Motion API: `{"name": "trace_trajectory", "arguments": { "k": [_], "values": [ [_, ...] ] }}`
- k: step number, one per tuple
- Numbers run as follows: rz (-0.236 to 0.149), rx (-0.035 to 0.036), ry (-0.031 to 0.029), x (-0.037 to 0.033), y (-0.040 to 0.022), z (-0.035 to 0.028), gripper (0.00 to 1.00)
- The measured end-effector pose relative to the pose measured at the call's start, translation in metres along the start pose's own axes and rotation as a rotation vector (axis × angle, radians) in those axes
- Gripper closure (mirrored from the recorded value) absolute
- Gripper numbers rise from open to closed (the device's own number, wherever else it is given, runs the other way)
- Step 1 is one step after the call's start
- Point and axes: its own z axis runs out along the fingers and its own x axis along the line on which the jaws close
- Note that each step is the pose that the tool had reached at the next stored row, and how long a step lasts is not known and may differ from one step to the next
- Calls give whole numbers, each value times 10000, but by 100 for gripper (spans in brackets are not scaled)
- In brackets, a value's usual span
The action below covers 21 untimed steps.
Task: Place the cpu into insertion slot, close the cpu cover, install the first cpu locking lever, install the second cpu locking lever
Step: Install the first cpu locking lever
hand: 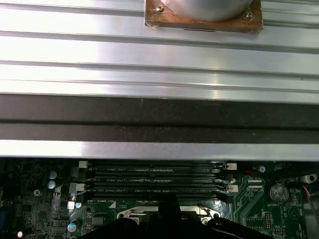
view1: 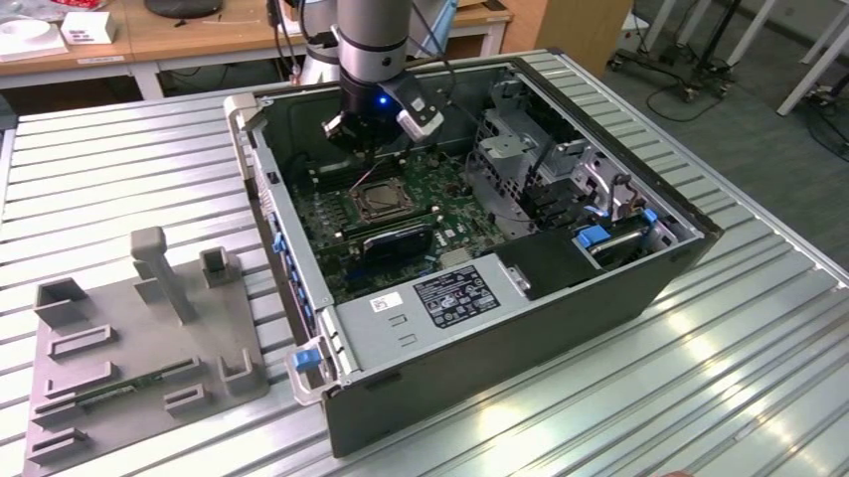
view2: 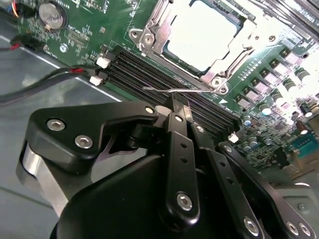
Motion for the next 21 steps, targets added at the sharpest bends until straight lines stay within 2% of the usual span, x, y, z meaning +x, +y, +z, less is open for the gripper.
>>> {"name": "trace_trajectory", "arguments": {
  "k": [3,4,5,6,8,9,14,21],
  "values": [
    [5,0,-1,0,0,0,89],
    [11,-3,19,0,0,0,89],
    [24,-16,80,0,-1,0,89],
    [43,-34,165,-2,-2,1,89],
    [98,-99,409,-6,-5,2,89],
    [114,-129,478,-8,-6,1,89],
    [166,-144,479,-8,-6,2,89],
    [920,-118,314,-8,-9,11,89]
  ]
}}
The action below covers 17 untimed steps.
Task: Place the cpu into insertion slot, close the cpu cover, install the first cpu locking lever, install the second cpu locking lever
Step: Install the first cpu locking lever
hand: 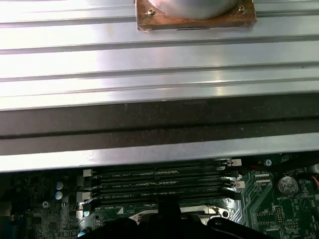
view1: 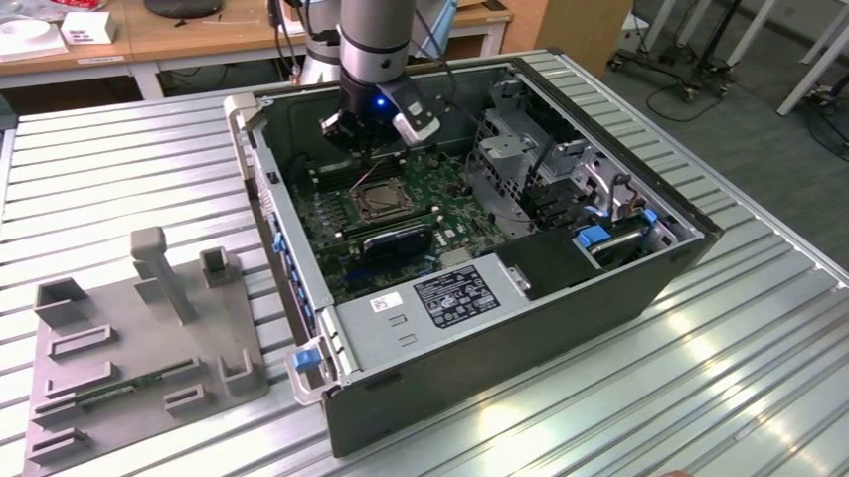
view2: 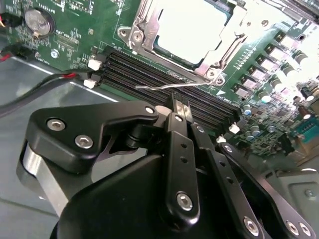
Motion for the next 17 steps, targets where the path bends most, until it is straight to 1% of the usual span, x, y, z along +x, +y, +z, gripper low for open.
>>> {"name": "trace_trajectory", "arguments": {
  "k": [1,2,6,7,8,9,10,12,14,15,17],
  "values": [
    [82,-1,-18,0,-1,0,89],
    [107,-4,-23,0,-1,1,89],
    [116,-8,-25,0,-1,1,89],
    [119,-64,-20,1,-3,0,89],
    [122,-157,-11,1,-5,0,89],
    [124,-227,-4,0,-6,0,89],
    [125,-267,-1,0,-8,-1,89],
    [127,-307,2,-1,-10,-1,89],
    [135,-405,10,-1,-19,4,89],
    [147,-429,9,-2,-25,6,89],
    [200,-442,0,-3,-35,8,89]
  ]
}}
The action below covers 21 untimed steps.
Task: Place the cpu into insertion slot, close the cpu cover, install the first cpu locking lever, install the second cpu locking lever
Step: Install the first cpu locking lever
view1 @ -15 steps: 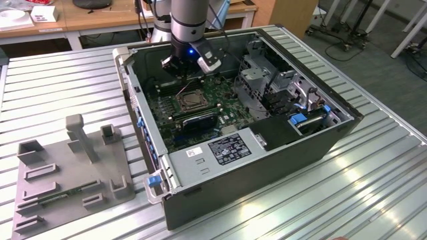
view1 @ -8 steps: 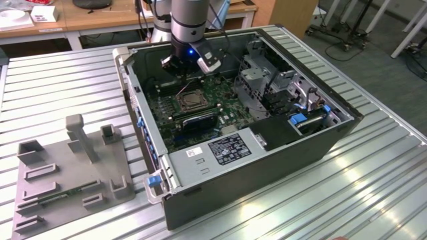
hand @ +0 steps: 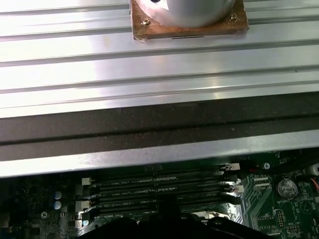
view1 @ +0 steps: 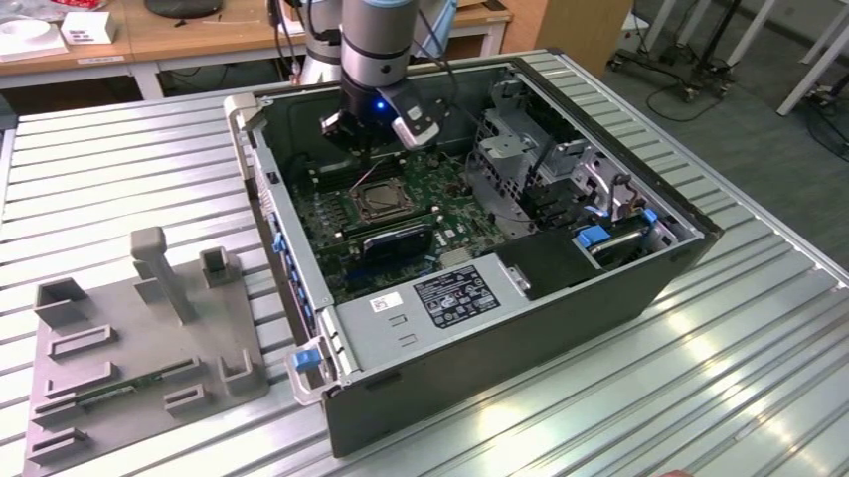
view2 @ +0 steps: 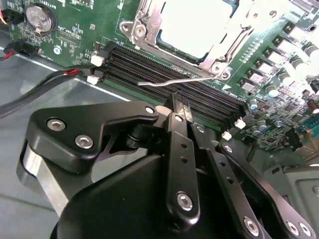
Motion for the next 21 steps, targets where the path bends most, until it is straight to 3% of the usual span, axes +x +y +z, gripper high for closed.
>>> {"name": "trace_trajectory", "arguments": {
  "k": [8,21],
  "values": [
    [449,2,-122,-1,-10,6,89],
    [616,-51,-140,-25,-42,52,89]
  ]
}}
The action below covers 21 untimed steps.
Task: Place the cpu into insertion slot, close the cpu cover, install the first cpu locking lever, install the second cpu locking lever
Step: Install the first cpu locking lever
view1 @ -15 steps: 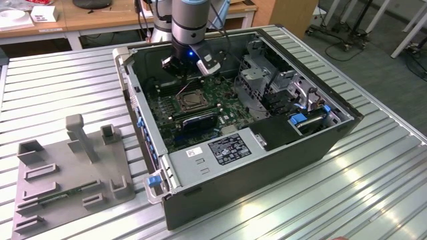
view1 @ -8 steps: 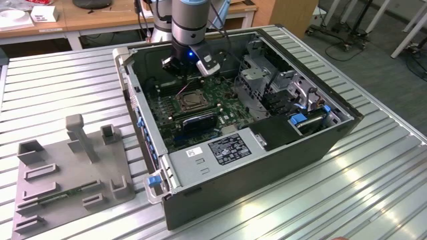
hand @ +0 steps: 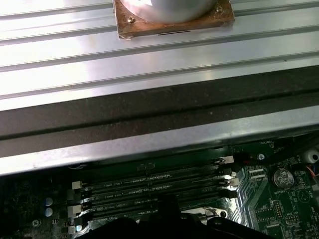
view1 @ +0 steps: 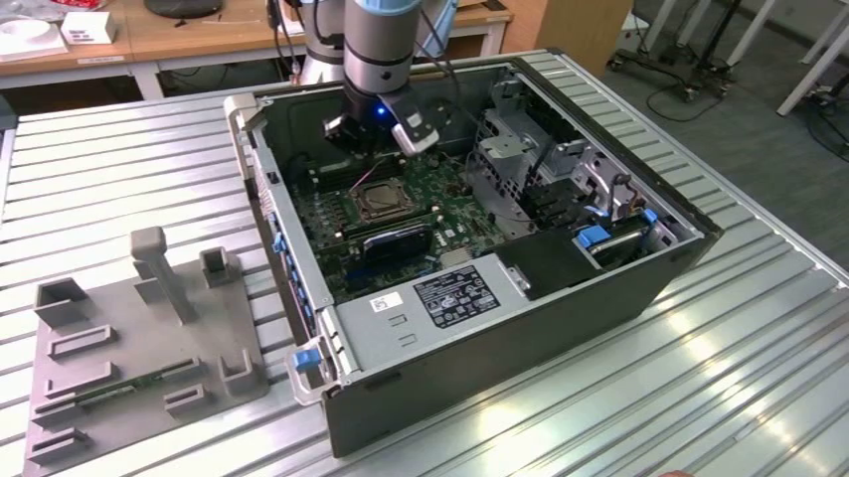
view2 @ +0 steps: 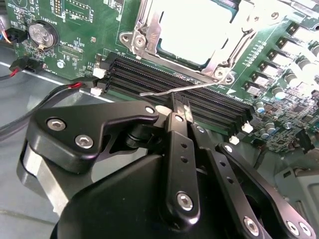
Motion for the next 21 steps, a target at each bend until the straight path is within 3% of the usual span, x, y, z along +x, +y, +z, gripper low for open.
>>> {"name": "trace_trajectory", "arguments": {
  "k": [10,21],
  "values": [
    [24,-89,15,-39,-27,59,89],
    [45,-99,25,-95,-43,114,89]
  ]
}}
